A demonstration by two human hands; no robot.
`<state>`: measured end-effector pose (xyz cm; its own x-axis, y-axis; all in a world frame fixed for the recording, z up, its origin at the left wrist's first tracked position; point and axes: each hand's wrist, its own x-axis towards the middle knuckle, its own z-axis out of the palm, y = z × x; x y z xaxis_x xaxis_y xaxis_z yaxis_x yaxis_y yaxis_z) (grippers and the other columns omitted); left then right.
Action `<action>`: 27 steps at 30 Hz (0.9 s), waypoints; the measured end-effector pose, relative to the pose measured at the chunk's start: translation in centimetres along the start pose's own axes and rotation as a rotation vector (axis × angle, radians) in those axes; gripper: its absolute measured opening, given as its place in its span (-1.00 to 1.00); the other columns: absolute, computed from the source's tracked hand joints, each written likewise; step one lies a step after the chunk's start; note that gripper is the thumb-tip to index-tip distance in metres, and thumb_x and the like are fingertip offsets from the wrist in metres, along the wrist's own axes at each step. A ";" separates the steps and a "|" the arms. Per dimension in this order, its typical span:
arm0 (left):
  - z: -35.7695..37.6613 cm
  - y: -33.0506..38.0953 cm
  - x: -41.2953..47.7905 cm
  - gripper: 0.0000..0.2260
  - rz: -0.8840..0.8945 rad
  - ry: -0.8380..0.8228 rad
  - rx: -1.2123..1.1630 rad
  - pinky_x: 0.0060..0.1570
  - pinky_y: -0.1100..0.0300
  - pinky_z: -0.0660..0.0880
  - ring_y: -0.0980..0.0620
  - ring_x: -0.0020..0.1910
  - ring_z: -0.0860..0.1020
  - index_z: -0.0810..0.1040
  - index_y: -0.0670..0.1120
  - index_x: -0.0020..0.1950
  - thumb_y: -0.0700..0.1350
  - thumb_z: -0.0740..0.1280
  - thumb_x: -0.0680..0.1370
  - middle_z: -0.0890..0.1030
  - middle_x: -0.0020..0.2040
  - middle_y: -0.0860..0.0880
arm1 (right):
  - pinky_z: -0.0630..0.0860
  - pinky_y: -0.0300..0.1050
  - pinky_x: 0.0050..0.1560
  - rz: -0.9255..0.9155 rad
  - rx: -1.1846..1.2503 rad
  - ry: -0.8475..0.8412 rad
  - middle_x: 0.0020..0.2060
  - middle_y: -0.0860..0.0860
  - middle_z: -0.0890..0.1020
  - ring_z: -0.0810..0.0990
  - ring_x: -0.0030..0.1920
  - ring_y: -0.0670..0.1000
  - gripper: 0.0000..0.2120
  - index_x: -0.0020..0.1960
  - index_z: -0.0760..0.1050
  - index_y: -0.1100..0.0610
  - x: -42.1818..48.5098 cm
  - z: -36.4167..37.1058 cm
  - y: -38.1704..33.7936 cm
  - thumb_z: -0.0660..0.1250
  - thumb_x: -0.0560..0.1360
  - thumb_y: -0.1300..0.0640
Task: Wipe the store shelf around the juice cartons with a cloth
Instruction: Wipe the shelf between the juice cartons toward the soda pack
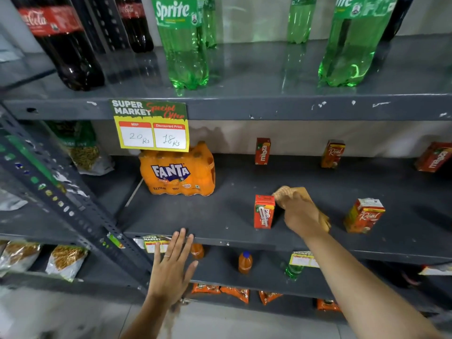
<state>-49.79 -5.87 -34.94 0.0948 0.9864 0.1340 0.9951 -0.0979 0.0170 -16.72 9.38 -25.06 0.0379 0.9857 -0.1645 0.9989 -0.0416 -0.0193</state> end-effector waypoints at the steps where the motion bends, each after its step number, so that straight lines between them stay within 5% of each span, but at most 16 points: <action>1: 0.1 0.0 0.1 -0.42 -0.006 -0.002 -0.004 0.45 -0.11 -0.10 -0.03 0.55 0.10 0.10 -0.04 0.58 0.23 -0.11 0.64 0.18 0.58 -0.07 | 0.55 -0.04 0.05 -0.001 -0.031 0.016 0.32 0.08 0.42 0.51 0.22 0.13 -0.60 0.36 0.40 0.09 -1.1 0.8 0.2 0.21 0.52 0.22; 7: 0.9 -0.5 0.2 -0.41 0.008 -0.002 -0.020 0.46 -0.10 -0.08 -0.04 0.57 0.05 0.08 -0.03 0.59 0.23 -0.05 0.63 0.13 0.59 -0.06 | 0.45 -0.15 -0.24 0.006 -0.062 -0.098 0.13 -0.01 0.53 0.61 0.01 0.04 -0.64 0.24 0.46 -0.03 -11.7 1.9 2.4 0.17 0.50 0.22; 11: 1.3 -0.7 0.4 -0.41 0.028 0.000 -0.040 0.47 -0.09 -0.03 -0.04 0.58 0.00 0.04 -0.02 0.60 0.21 0.02 0.63 0.08 0.61 -0.05 | 0.44 -0.14 -0.29 -0.102 0.207 -0.282 -0.17 -0.08 0.65 0.63 -0.13 0.02 -0.81 -0.12 0.56 -0.06 -13.7 -2.6 -1.0 0.16 0.49 0.03; 15: 0.8 -0.8 0.4 -0.42 0.030 -0.030 -0.021 0.46 -0.08 -0.06 -0.03 0.58 -0.05 0.10 -0.04 0.59 0.19 0.04 0.64 0.09 0.60 -0.06 | 0.47 -0.16 -0.32 -0.268 0.286 0.105 -0.03 -0.05 0.65 0.58 -0.19 -0.01 -0.69 0.19 0.54 -0.14 -11.2 -5.2 -9.6 0.17 0.52 0.08; 17: 0.5 -0.8 0.4 -0.44 0.033 -0.043 -0.030 0.47 -0.06 -0.09 -0.02 0.57 -0.02 0.11 -0.03 0.59 0.18 0.03 0.64 0.11 0.59 -0.06 | 0.58 -0.03 -0.07 -0.301 0.210 0.172 0.21 0.01 0.55 0.58 0.09 0.09 -0.49 0.40 0.38 -0.11 -9.3 -5.1 -13.4 0.17 0.50 0.22; 20: 0.4 -1.0 0.4 -0.44 0.048 -0.049 -0.075 0.46 -0.06 -0.09 -0.04 0.57 0.04 0.12 -0.03 0.59 0.18 0.02 0.63 0.12 0.59 -0.05 | 0.50 0.06 0.23 -0.170 0.121 -0.122 0.40 0.08 0.42 0.45 0.33 0.18 -0.40 0.49 0.28 -0.02 -8.1 -3.4 -16.6 0.19 0.49 0.34; 22: 0.6 -1.5 0.3 -0.42 0.089 -0.057 -0.091 0.45 -0.08 -0.04 -0.05 0.57 0.05 0.09 -0.05 0.59 0.20 0.01 0.64 0.09 0.60 -0.06 | 0.52 0.03 0.18 -0.079 0.030 -0.194 0.33 0.12 0.50 0.51 0.26 0.19 -0.51 0.43 0.34 0.11 -9.1 -1.6 -16.9 0.22 0.51 0.30; 27: 0.9 -5.8 0.4 -0.38 0.272 -0.018 -0.045 0.47 -0.07 -0.05 -0.05 0.58 -0.01 0.04 -0.11 0.60 0.19 0.06 0.64 -0.01 0.62 -0.07 | 0.56 -0.01 0.04 -0.152 -0.132 -0.266 0.13 0.05 0.63 0.61 0.11 0.12 -0.69 0.18 0.56 0.09 -11.7 -1.9 -15.1 0.25 0.50 0.04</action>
<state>-55.55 -4.82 -35.91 0.3594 0.9252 0.1219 0.9306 -0.3650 0.0266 -32.17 -1.25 -21.02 -0.1021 0.9012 -0.4212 0.9881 0.1410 0.0622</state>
